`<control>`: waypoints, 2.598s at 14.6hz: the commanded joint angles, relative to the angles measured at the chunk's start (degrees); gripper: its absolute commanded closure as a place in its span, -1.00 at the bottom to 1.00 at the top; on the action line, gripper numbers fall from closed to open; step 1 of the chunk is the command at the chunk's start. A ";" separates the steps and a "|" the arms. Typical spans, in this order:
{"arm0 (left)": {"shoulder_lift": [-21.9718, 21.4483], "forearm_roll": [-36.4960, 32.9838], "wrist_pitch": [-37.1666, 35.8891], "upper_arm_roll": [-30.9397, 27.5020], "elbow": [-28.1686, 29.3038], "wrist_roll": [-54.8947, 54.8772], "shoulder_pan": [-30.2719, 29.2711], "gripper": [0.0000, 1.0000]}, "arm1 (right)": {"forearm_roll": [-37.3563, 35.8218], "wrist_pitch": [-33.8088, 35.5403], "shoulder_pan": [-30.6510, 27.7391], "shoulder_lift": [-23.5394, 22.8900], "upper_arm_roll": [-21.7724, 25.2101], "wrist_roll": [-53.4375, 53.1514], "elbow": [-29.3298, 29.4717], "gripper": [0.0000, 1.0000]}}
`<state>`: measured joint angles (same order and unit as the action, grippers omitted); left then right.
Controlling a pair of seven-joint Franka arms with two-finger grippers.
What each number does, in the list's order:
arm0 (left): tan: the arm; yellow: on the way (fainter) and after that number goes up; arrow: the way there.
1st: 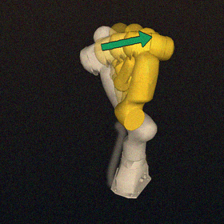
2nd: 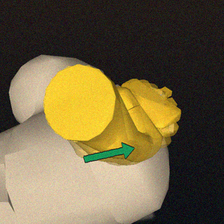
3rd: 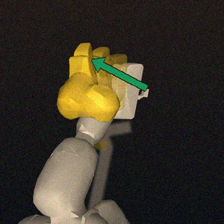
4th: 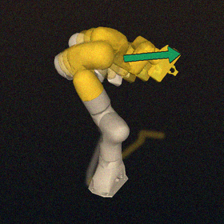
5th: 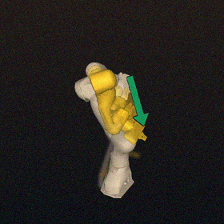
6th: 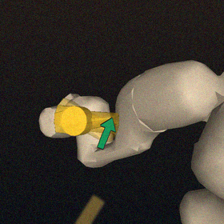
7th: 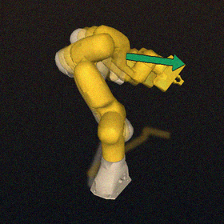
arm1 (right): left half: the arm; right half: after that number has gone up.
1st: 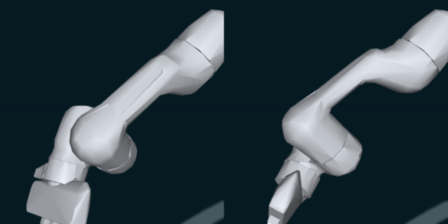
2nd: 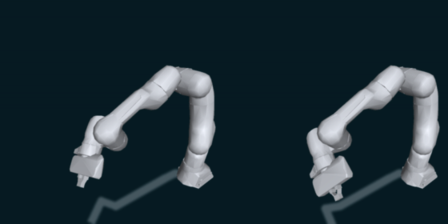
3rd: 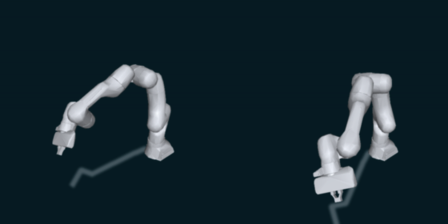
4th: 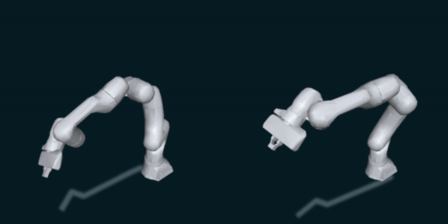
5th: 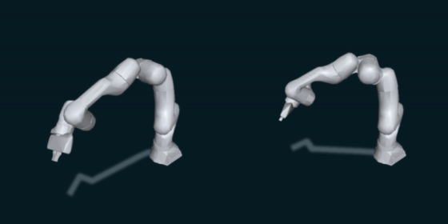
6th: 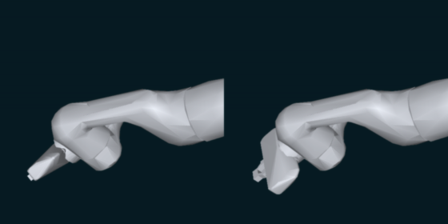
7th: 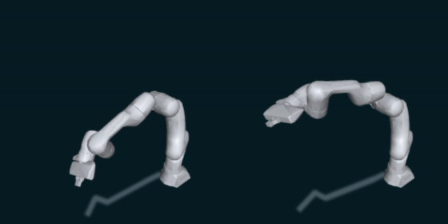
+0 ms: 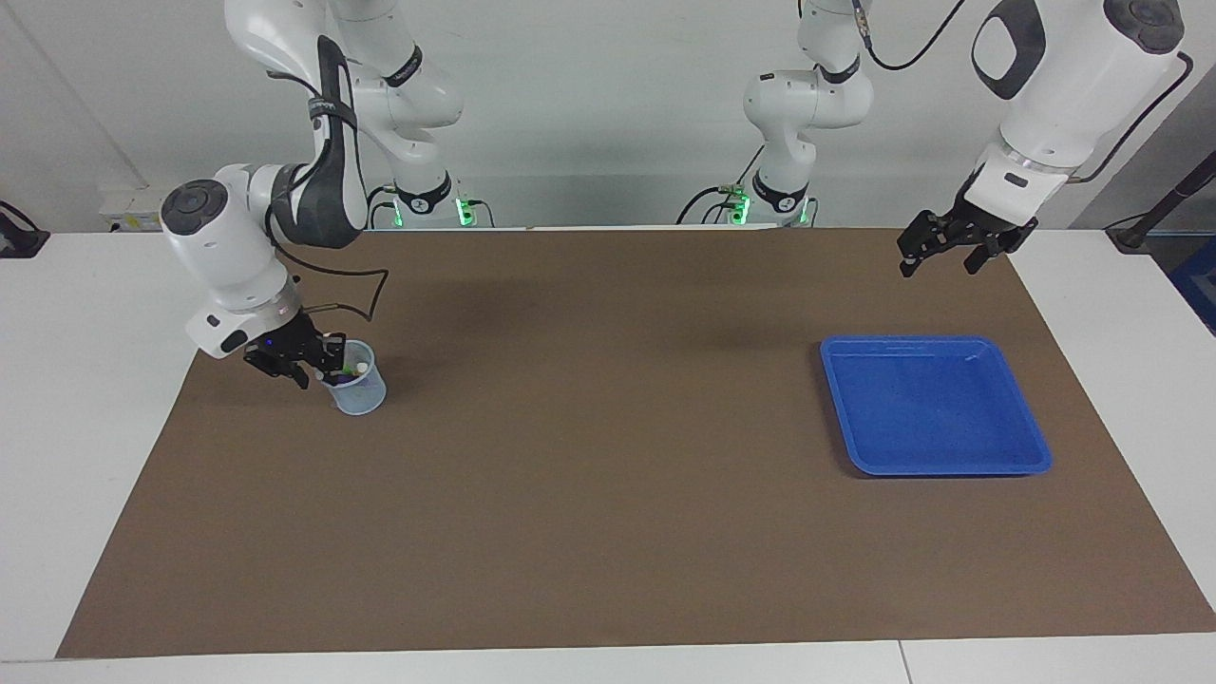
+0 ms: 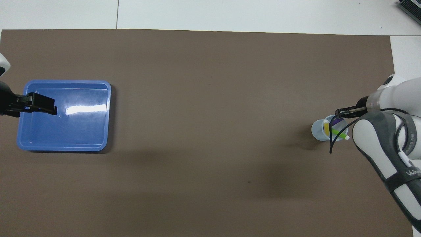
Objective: Right arm passes pens to left for tray arrangement
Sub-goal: 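Close the right gripper on the purple pen inside the cup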
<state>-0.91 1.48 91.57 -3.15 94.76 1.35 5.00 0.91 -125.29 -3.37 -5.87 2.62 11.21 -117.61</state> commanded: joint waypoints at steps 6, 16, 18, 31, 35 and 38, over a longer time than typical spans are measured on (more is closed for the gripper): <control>-1.20 -0.16 -0.69 -0.37 0.87 0.41 0.79 -1.00 | 0.68 -1.10 -0.41 0.42 -0.25 1.80 -0.96 0.91; -1.20 -0.16 -0.51 -0.36 0.87 0.41 0.71 -1.00 | 0.68 -0.57 0.03 0.51 -0.25 0.48 -1.31 -0.62; -1.20 -0.16 -0.60 -0.36 0.87 0.41 0.71 -1.00 | 0.68 -1.18 0.12 0.77 -0.25 0.39 -2.27 -0.57; -1.20 -0.16 -0.16 -0.36 0.87 0.50 0.80 -1.00 | 0.68 -1.18 0.12 0.86 -0.25 0.92 -2.45 0.82; -1.20 -0.16 -0.60 -0.45 0.87 0.50 0.71 -1.00 | 0.68 -0.39 0.03 0.86 -0.25 1.09 -2.10 1.00; -1.20 -0.16 -0.51 -0.45 0.87 0.59 0.71 -1.00 | 0.68 0.66 0.12 1.12 -0.33 1.18 -1.84 1.00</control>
<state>-0.93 1.48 91.52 -3.04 94.76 1.35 5.01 1.08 -125.77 -3.06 -5.44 2.39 11.31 -118.67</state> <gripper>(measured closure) 0.000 0.811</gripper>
